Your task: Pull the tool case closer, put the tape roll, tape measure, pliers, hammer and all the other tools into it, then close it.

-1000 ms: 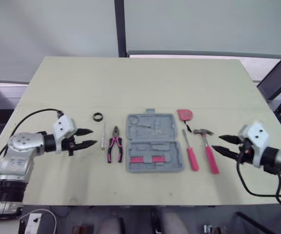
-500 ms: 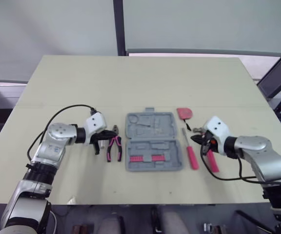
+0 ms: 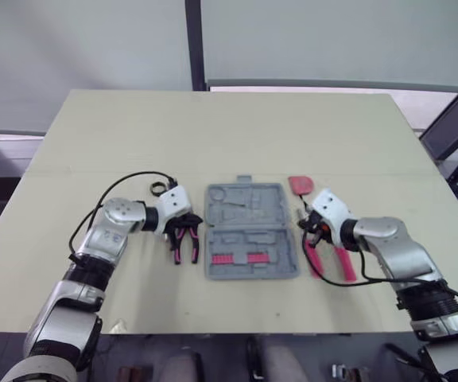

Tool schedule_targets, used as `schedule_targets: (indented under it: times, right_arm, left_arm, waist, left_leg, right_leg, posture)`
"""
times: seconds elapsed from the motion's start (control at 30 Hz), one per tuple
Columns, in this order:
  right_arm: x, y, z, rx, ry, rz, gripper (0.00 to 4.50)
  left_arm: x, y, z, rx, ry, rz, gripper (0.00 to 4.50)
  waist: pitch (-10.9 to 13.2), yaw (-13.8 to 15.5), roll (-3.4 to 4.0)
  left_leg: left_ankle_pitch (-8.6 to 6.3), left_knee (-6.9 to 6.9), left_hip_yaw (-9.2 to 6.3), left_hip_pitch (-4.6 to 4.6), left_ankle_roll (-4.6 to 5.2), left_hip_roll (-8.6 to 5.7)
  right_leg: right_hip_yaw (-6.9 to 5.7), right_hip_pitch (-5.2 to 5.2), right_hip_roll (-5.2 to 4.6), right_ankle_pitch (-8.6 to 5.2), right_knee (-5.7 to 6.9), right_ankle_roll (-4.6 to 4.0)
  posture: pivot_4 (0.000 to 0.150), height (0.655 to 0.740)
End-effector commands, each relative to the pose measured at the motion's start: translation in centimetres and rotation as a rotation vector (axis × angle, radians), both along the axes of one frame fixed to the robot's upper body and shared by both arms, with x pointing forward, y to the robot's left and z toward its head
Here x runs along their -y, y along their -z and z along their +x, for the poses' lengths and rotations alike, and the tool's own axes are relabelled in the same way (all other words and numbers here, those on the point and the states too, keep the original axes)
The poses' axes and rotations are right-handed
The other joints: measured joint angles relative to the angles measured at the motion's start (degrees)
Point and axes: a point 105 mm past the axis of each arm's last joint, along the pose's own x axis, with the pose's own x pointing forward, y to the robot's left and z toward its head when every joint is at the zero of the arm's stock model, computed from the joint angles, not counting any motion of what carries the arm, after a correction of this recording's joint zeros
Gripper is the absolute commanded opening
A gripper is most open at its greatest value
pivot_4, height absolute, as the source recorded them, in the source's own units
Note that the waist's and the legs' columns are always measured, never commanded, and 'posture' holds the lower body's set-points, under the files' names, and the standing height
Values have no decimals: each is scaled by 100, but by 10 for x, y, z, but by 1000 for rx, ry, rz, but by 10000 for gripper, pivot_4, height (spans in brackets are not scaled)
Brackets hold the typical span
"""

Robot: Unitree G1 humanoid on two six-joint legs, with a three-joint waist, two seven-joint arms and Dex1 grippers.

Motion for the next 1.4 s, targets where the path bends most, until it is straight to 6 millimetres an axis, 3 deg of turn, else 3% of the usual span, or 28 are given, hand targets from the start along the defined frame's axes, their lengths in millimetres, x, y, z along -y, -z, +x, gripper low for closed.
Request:
schedule_targets:
  times: [0.03, 0.53, 1.4]
  right_arm:
    - [-1, -8, 9, 48, 4, -24, 565]
    - [-7, -2, 18, 52, 11, -37, 565]
    - [-34, -1, 5, 41, -46, 47, 565]
  left_arm:
    - [2, 1, 4, 5, -3, 38, 0]
    - [10, 6, 2, -28, -7, 66, 0]
    - [23, 17, -9, -69, 17, 67, 0]
  waist:
    - [0, -5, 0]
    - [0, -19, 0]
    - [0, -38, 0]
  left_leg:
    - [0, 0, 0, 0, 0, 0]
    - [0, 0, -2, -2, 0, 1]
    - [0, -1, -5, -2, 0, 1]
  right_leg:
    - [-1, 0, 0, 0, -1, 0]
    - [-10, -1, -5, 0, 6, 0]
    - [-13, -1, -6, 0, 8, -1]
  posture:
    - [1500, 7400]
    - [1500, 7400]
    - [1500, 7400]
